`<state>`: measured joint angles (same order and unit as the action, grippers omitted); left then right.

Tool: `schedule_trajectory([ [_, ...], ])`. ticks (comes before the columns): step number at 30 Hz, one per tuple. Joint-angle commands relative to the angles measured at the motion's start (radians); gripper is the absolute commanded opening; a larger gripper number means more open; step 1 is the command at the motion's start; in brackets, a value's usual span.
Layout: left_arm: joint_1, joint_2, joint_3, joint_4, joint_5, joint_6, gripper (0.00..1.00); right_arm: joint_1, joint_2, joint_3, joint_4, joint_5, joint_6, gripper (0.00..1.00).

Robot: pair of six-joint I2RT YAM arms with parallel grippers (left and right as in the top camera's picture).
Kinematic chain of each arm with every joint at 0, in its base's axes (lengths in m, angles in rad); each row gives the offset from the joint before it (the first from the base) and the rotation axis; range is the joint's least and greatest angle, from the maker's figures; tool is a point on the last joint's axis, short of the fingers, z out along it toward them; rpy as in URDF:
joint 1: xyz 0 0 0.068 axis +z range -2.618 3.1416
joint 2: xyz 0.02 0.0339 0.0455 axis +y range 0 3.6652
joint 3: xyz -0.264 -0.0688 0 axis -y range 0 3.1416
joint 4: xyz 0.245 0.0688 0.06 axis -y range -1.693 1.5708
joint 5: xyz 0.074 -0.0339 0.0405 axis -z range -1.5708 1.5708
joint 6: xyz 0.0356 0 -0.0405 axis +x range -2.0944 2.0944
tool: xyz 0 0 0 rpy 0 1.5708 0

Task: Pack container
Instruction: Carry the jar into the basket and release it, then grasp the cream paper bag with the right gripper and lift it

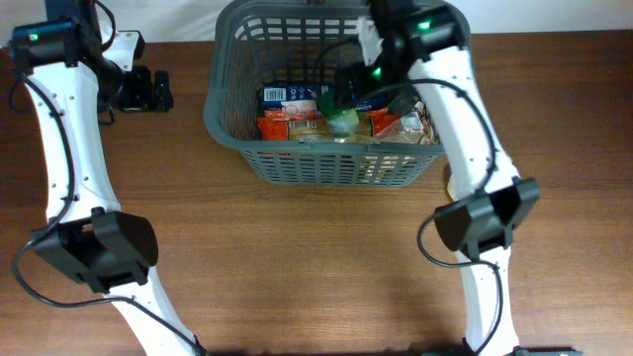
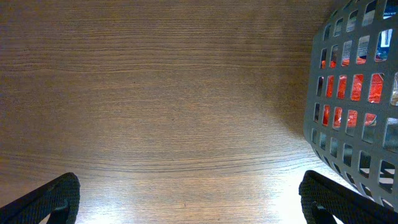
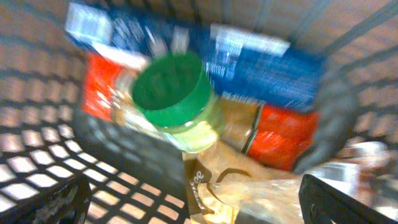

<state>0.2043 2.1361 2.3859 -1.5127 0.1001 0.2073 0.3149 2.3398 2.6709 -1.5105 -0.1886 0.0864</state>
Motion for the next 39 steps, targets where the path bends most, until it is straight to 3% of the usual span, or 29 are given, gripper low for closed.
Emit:
schedule_trajectory([
  [1, 0.001, -0.002, -0.007, 0.002, 0.000, -0.012, 0.99, -0.051, -0.180, 0.185, -0.017, 0.058, -0.004, 0.99],
  [6, 0.001, -0.002, -0.007, 0.002, 0.000, -0.012, 0.99, -0.171, -0.325, 0.341, -0.038, 0.247, -0.003, 0.95],
  [11, 0.001, -0.002, -0.006, 0.002, 0.000, -0.012, 0.99, -0.434, -0.433, 0.346, -0.055, 0.272, 0.013, 0.94],
  [15, 0.001, -0.002, -0.007, 0.002, 0.000, -0.012, 0.99, -0.731, -0.419, 0.237, -0.071, 0.130, 0.069, 0.95],
  [18, 0.001, -0.002, -0.006, 0.002, 0.000, -0.012, 0.99, -0.824, -0.410, 0.060, -0.047, 0.001, 0.068, 0.92],
  [21, 0.001, -0.002, -0.007, 0.002, 0.000, -0.012, 0.99, -0.821, -0.408, -0.224, 0.016, -0.056, 0.068, 0.91],
  [32, 0.001, -0.002, -0.006, 0.002, 0.000, -0.012, 0.99, -0.645, -0.407, -0.957, 0.323, -0.063, 0.014, 0.96],
  [39, 0.001, -0.002, -0.007, 0.002, 0.000, -0.012, 0.99, -0.611, -0.407, -1.218, 0.553, -0.006, 0.014, 0.99],
])
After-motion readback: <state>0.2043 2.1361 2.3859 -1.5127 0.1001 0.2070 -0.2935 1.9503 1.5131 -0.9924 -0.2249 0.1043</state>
